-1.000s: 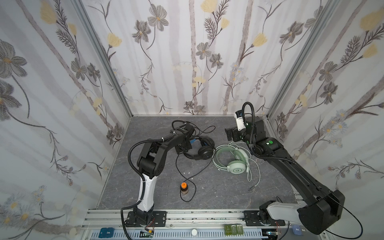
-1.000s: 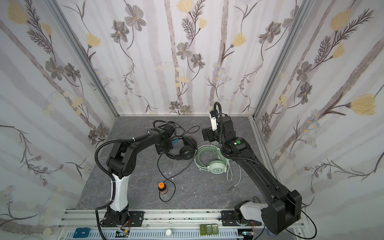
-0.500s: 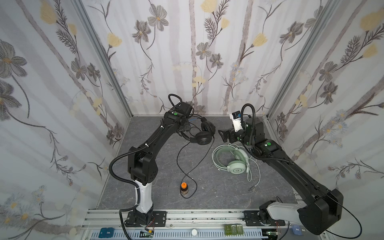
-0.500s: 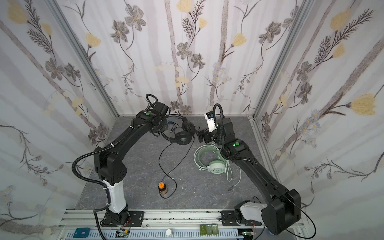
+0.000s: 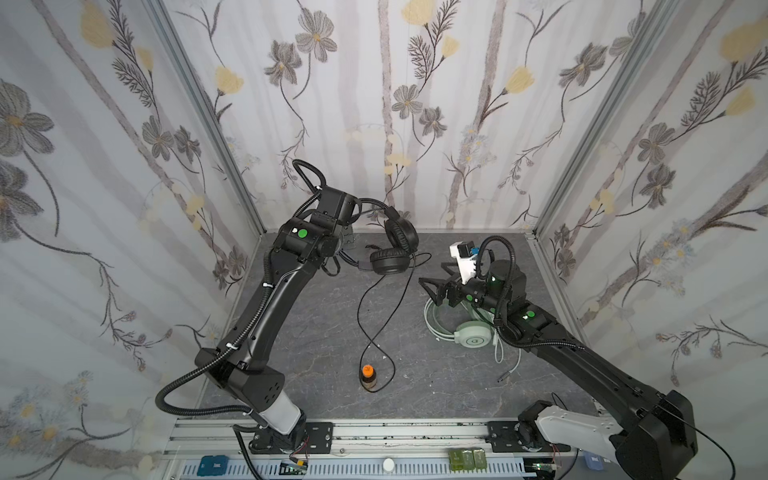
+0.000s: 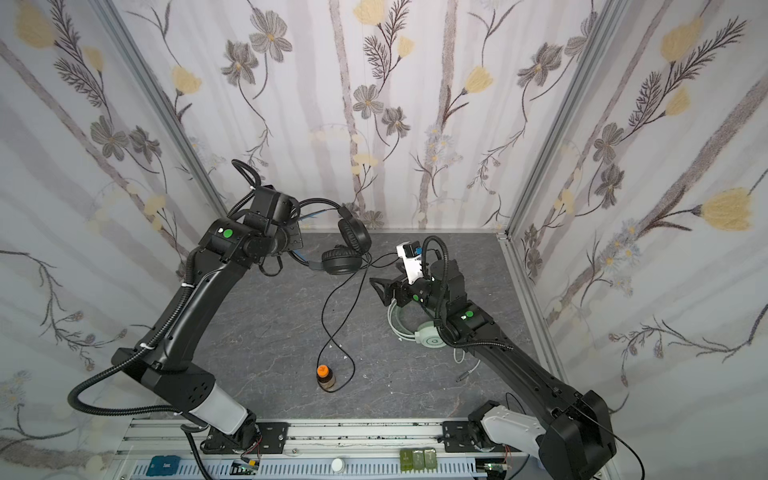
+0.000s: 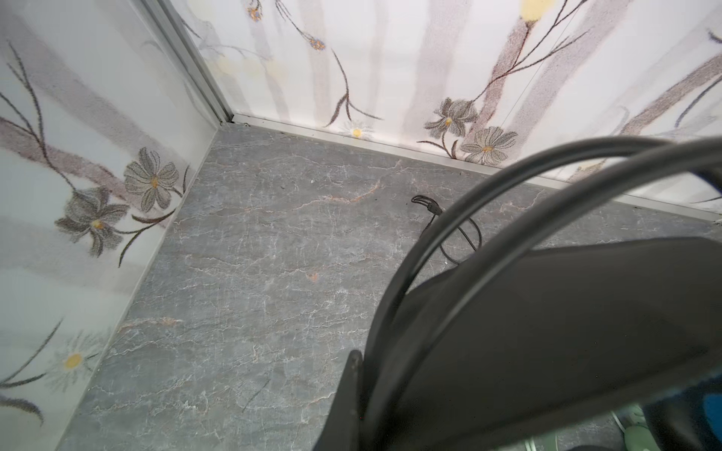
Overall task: Wrap the headphones
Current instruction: 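Lift the black headset with the left gripper while the right gripper lowers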
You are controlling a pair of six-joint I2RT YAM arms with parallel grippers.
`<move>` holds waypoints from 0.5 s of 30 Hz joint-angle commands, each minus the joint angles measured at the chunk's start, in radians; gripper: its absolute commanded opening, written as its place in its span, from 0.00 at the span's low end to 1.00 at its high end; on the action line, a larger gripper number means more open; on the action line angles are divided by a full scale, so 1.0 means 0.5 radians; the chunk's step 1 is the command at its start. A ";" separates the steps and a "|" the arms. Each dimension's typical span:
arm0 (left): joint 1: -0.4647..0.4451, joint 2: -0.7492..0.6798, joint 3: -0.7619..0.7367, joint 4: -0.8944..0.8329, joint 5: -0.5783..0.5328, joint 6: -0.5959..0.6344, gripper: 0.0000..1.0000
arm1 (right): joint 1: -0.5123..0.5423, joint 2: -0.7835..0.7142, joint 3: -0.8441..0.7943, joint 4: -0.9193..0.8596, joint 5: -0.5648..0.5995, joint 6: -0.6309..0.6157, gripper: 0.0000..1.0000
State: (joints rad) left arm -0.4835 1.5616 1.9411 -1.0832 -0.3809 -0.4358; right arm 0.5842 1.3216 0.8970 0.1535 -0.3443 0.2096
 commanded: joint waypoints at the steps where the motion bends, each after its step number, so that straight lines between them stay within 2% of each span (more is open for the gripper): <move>1: -0.002 -0.180 -0.140 -0.021 0.001 -0.144 0.00 | 0.060 0.045 0.003 0.184 -0.073 0.063 1.00; 7: -0.033 -0.558 -0.393 -0.123 0.045 -0.272 0.00 | 0.190 0.182 0.086 0.334 -0.242 0.143 1.00; 11: -0.089 -0.581 -0.324 -0.204 0.126 -0.294 0.00 | 0.252 0.247 0.150 0.357 -0.320 0.199 1.00; 15: -0.098 -0.477 -0.139 -0.169 0.219 -0.315 0.00 | 0.312 0.201 0.133 0.370 -0.379 0.211 1.00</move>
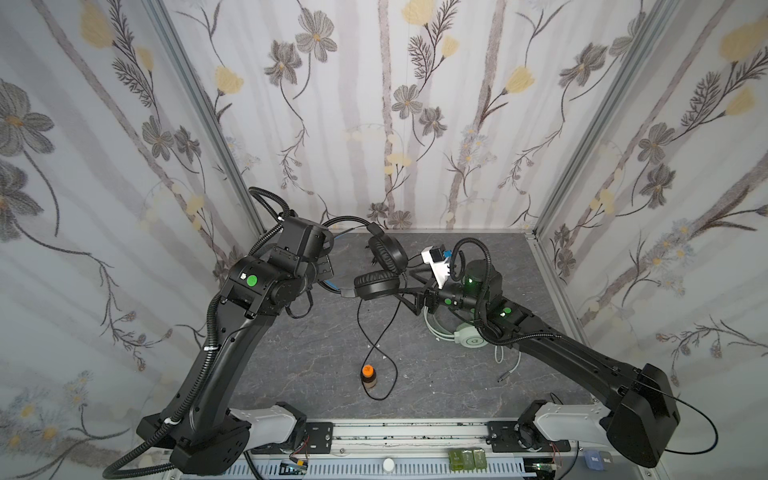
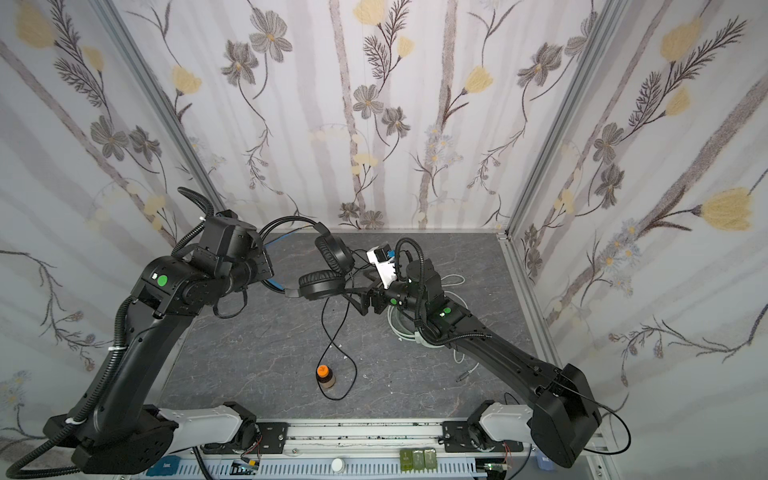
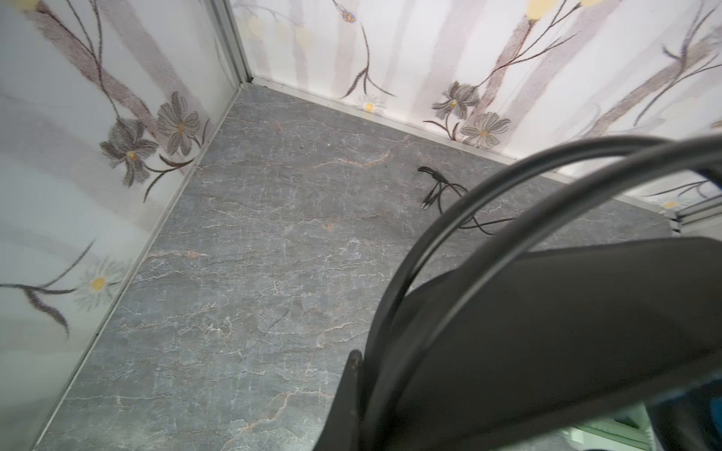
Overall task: Wrap the headphones
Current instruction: 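Lift the black headset with the left gripper while the right gripper lowers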
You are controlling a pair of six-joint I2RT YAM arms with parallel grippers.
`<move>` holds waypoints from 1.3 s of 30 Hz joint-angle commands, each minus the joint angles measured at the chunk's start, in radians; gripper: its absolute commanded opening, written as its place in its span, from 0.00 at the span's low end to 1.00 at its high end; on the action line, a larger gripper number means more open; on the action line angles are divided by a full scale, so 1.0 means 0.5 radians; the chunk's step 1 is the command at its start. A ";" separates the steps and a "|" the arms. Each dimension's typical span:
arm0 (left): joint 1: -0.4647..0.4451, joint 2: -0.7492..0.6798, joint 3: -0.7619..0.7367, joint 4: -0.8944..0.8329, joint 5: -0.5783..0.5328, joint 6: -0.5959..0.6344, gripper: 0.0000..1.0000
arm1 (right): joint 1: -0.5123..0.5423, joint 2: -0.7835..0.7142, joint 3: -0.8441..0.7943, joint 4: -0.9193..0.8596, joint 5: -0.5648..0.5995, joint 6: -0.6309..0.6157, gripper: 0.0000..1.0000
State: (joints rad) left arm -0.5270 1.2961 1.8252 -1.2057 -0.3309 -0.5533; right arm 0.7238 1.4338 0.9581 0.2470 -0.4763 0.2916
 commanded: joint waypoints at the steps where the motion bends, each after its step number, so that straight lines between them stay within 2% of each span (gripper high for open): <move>1: -0.013 0.097 0.196 0.075 0.136 -0.084 0.00 | 0.041 -0.047 0.000 0.158 -0.123 0.043 1.00; 5: -0.037 0.263 0.454 0.090 0.214 -0.113 0.00 | 0.049 -0.189 -0.102 0.153 -0.087 0.073 1.00; 10: -0.076 0.340 0.572 0.144 0.305 -0.154 0.00 | 0.048 -0.385 -0.205 0.126 0.048 0.092 1.00; 14: -0.075 0.393 0.602 0.175 0.315 -0.106 0.00 | 0.041 -0.403 -0.244 0.166 0.207 0.085 1.00; 18: -0.059 0.555 0.770 0.187 0.305 0.038 0.00 | -0.002 -0.346 -0.274 0.315 0.334 0.148 0.99; 24: 0.055 0.778 0.992 0.236 0.447 0.091 0.00 | -0.130 -0.229 -0.299 0.492 0.309 0.218 0.92; 29: 0.120 0.898 1.110 0.249 0.543 0.110 0.00 | -0.291 -0.153 -0.404 0.824 0.244 0.385 0.84; 31: 0.146 0.925 1.135 0.248 0.584 0.107 0.00 | -0.317 -0.095 -0.385 0.841 0.201 0.364 0.79; 35: 0.173 0.952 1.142 0.266 0.657 0.088 0.00 | -0.315 0.092 -0.212 0.734 0.015 0.211 0.80; 39: 0.190 0.964 1.155 0.244 0.646 0.064 0.00 | -0.320 0.230 -0.130 0.789 -0.035 0.212 0.75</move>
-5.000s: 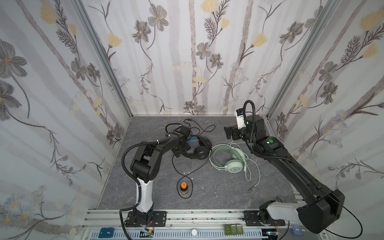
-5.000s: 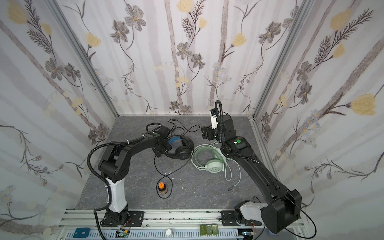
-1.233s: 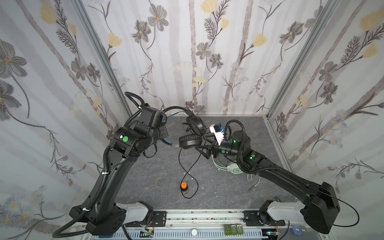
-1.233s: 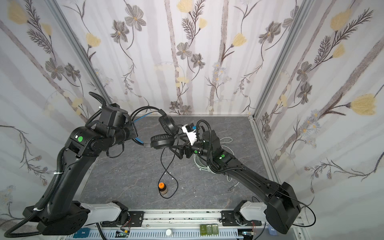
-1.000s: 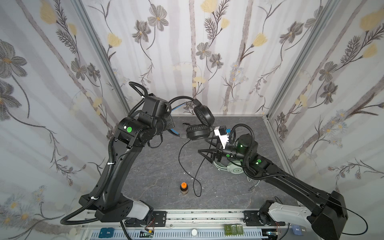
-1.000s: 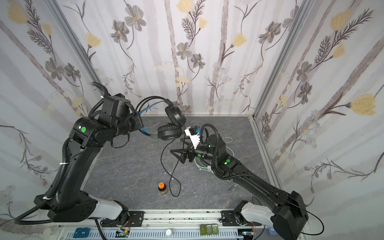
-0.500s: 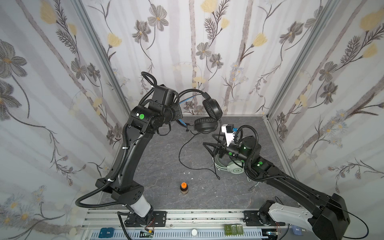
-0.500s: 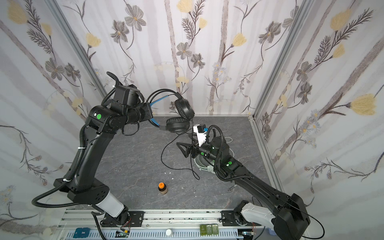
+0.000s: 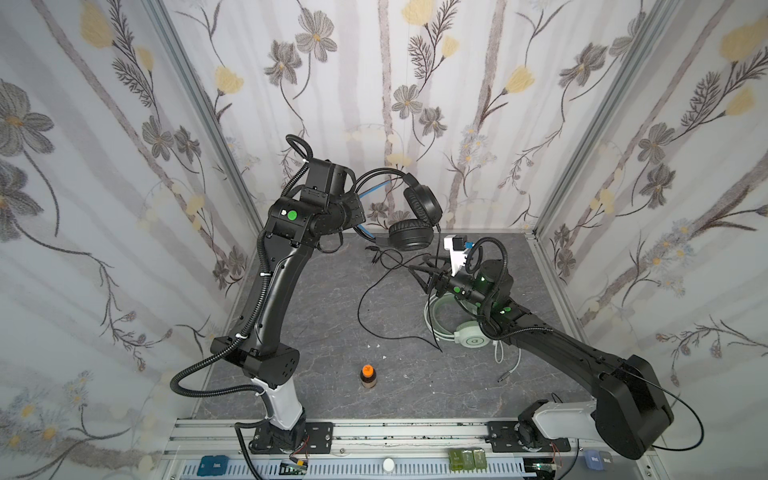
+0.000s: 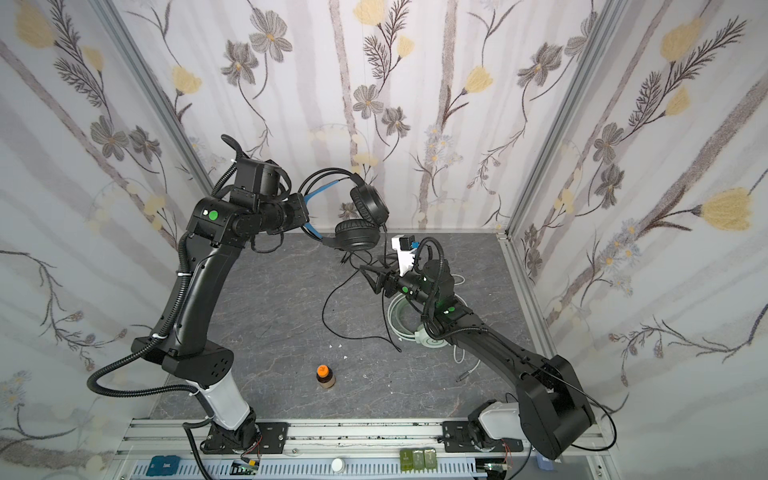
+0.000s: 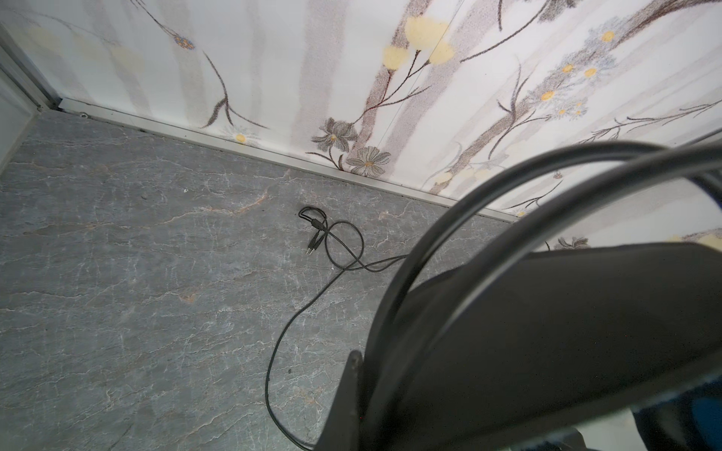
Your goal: Wrap the headphones
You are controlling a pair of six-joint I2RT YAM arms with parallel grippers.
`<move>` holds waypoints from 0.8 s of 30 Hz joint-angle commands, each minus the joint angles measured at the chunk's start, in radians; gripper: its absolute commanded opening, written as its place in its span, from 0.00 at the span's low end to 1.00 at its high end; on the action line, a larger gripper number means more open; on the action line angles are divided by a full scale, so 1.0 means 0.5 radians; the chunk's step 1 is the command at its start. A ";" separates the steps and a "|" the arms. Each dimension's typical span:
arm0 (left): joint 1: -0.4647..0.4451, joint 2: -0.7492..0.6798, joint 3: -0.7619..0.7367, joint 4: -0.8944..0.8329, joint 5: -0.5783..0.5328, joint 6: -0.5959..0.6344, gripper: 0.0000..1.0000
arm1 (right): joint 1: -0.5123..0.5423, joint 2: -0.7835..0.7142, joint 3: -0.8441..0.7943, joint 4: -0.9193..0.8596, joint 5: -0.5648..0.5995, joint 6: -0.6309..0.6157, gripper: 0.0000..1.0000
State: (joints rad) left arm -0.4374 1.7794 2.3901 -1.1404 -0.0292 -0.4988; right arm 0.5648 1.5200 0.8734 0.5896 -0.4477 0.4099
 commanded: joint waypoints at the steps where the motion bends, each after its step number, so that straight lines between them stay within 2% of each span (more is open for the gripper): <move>1: 0.021 0.002 0.024 0.110 0.039 -0.051 0.00 | -0.001 0.083 0.039 0.130 -0.099 -0.002 0.73; 5: 0.060 0.010 0.021 0.117 0.034 -0.061 0.00 | 0.007 0.111 -0.011 0.217 -0.134 0.073 0.63; 14: 0.141 0.021 0.000 0.112 0.036 -0.054 0.00 | 0.033 0.043 -0.185 0.173 -0.105 0.050 0.53; 24: 0.147 0.005 -0.061 0.127 0.040 -0.102 0.00 | 0.044 0.049 -0.306 0.200 -0.123 0.053 0.41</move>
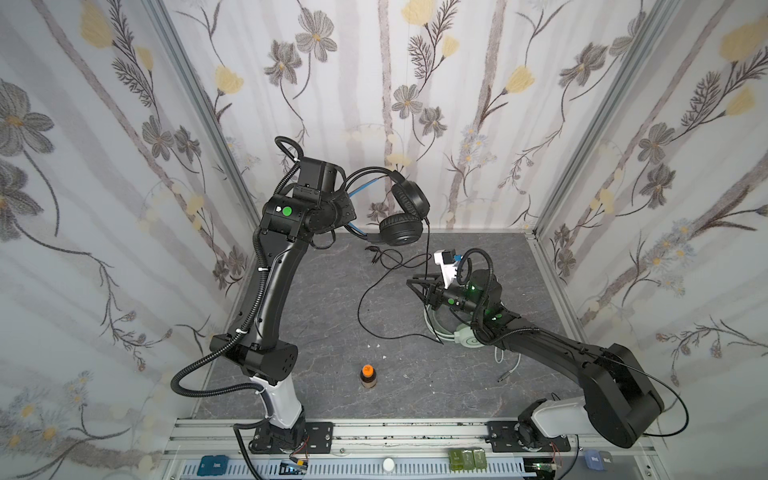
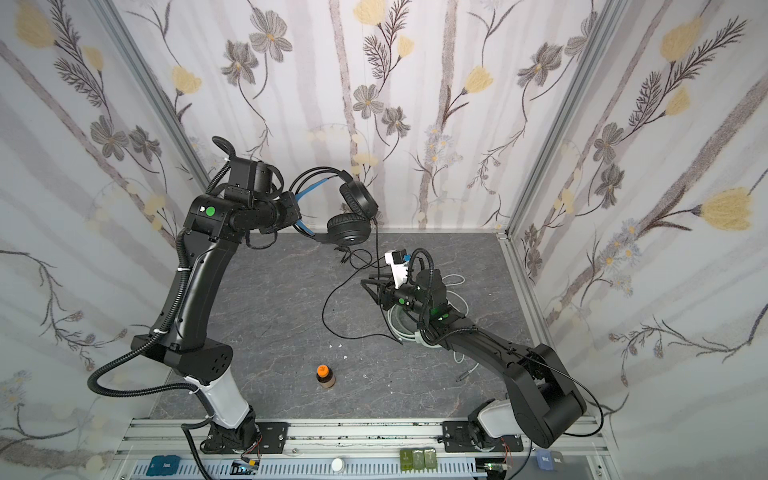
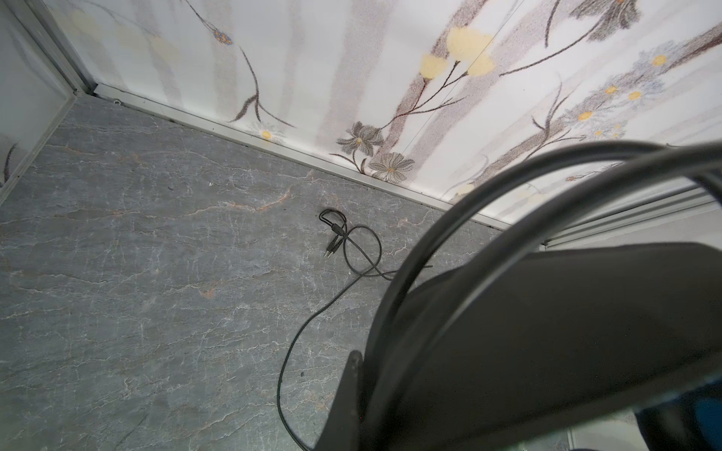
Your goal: Wrap the headphones
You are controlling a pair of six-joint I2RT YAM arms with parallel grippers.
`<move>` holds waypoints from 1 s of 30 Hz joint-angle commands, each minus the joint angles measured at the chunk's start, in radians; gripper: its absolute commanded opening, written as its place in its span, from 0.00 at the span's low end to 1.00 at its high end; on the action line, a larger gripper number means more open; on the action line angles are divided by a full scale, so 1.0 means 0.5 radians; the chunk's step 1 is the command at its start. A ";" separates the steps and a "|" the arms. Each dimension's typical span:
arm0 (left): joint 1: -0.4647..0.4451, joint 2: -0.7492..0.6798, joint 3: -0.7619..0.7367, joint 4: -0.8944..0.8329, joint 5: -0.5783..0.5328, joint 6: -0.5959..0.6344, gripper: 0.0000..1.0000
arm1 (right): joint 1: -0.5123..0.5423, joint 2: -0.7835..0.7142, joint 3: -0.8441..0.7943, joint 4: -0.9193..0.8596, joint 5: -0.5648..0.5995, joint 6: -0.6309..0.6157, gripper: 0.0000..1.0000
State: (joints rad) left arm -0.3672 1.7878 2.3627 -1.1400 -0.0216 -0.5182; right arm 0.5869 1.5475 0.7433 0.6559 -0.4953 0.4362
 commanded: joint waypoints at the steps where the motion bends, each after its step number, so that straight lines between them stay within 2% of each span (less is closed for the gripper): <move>1: 0.007 -0.012 -0.009 0.127 0.022 -0.068 0.00 | 0.001 -0.019 -0.062 0.068 -0.028 0.000 0.41; 18: 0.007 -0.087 -0.165 0.182 -0.018 -0.125 0.00 | -0.011 -0.086 -0.157 0.022 -0.018 -0.052 0.26; 23: 0.009 -0.103 -0.201 0.194 -0.024 -0.129 0.00 | -0.012 -0.113 -0.183 -0.012 -0.022 -0.082 0.17; 29: 0.012 -0.128 -0.262 0.203 -0.055 -0.120 0.00 | -0.020 -0.159 -0.177 -0.082 0.006 -0.116 0.00; 30: 0.016 -0.130 -0.272 0.206 -0.060 -0.117 0.00 | -0.021 -0.180 -0.174 -0.118 0.030 -0.127 0.00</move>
State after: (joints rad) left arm -0.3630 1.7344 2.2353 -1.1027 -0.0387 -0.5575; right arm 0.5789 1.4761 0.6533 0.6102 -0.4934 0.4023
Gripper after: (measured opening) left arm 0.073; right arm 0.057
